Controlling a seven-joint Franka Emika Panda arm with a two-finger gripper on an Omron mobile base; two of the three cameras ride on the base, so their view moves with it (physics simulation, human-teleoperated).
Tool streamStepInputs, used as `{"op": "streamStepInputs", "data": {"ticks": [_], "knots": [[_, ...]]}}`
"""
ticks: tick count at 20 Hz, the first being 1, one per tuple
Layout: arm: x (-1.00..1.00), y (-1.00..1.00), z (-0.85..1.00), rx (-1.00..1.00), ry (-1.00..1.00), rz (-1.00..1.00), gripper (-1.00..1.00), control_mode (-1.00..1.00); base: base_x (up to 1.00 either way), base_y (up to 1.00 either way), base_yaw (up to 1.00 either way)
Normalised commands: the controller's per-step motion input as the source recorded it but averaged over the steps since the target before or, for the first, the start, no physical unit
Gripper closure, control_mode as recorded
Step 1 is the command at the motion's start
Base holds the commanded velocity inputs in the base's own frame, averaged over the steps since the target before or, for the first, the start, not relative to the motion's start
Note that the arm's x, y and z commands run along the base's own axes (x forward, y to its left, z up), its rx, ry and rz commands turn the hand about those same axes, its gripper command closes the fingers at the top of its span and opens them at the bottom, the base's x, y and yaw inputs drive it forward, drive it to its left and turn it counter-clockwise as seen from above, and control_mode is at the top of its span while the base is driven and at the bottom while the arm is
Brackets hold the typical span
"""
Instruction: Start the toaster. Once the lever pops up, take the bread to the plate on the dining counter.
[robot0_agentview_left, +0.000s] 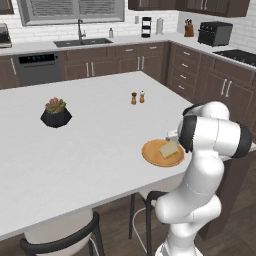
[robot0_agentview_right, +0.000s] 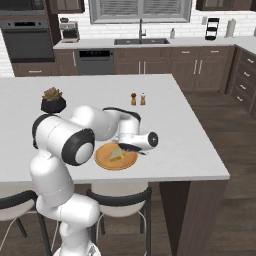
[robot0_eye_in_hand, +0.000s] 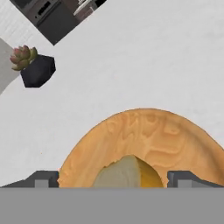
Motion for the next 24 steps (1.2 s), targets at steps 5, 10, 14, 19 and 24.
{"op": "streamStepInputs", "data": {"ticks": [5,10,14,19,24], "knots": [[0.00,0.07,0.01,-0.32,0.15,-0.10,-1.00,-1.00,0.00,0.00,0.00],[0.01,0.03,0.00,-0.29,0.18,-0.12,-1.00,-1.00,0.00,0.00,0.00],[0.02,0.05,0.00,-0.23,0.13,-0.08,-1.00,-1.00,0.00,0.00,0.00],[0.03,0.00,0.12,-0.21,0.12,-0.07,-1.00,-1.00,0.00,0.00,0.00],[0.05,-0.01,0.01,-0.17,0.08,-0.08,-1.00,-1.00,0.00,0.00,0.00]]}}
